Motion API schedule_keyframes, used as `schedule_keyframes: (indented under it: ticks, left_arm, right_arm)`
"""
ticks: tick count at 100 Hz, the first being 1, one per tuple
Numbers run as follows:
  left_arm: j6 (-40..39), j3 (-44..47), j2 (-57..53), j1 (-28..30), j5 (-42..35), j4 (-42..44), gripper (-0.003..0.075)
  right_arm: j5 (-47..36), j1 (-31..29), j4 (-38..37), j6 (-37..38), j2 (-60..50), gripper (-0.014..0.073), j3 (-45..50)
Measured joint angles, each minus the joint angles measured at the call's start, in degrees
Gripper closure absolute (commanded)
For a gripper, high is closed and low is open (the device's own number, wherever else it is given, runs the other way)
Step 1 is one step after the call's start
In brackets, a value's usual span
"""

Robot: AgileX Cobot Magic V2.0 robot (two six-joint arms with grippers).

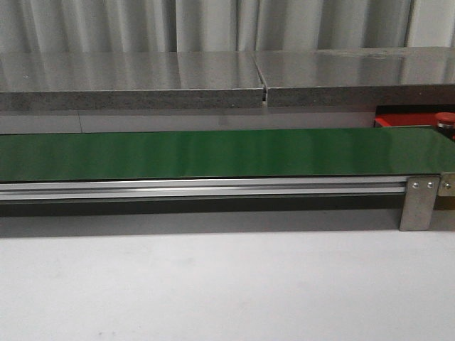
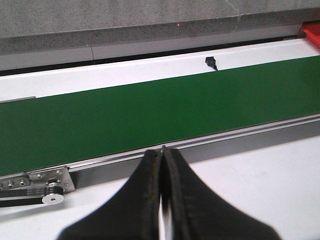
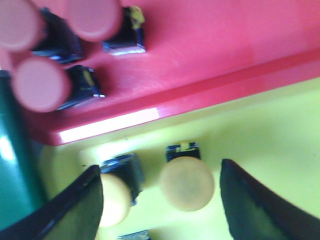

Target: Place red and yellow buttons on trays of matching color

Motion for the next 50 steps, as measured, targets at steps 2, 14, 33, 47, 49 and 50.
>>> schedule_keyframes:
  ticks: [2, 14, 33, 47, 49, 50]
  left_arm:
    - [0.00, 0.00, 0.00, 0.00, 0.00, 0.00, 0.0739]
    - [0.00, 0.00, 0.00, 0.00, 0.00, 0.00, 0.0739]
    - [0.00, 0.00, 0.00, 0.00, 0.00, 0.00, 0.0739]
    - [0.00, 0.00, 0.00, 0.00, 0.00, 0.00, 0.0739]
    - [0.00, 0.00, 0.00, 0.00, 0.00, 0.00, 0.0739]
    - [0.00, 0.00, 0.00, 0.00, 0.00, 0.00, 0.0739]
  right_arm:
    - [0.12, 0.45, -0.14, 0.00, -0.58, 0.0167, 0.00]
    - [1.04, 3.35, -0.61, -0.14, -3.54, 0.0349, 0.00]
    - [4.14, 8.93, -0.74, -0.14, -6.02, 0.0635, 0.00]
    - [4.77, 13.65, -0.74, -0.14, -7.53, 0.0715, 0.00]
    - [4.77, 14.38, -0.74, -0.14, -7.93, 0.0714, 0.09]
    - [4.77, 14.63, -0.74, -0.14, -8.13, 0.0715, 0.25]
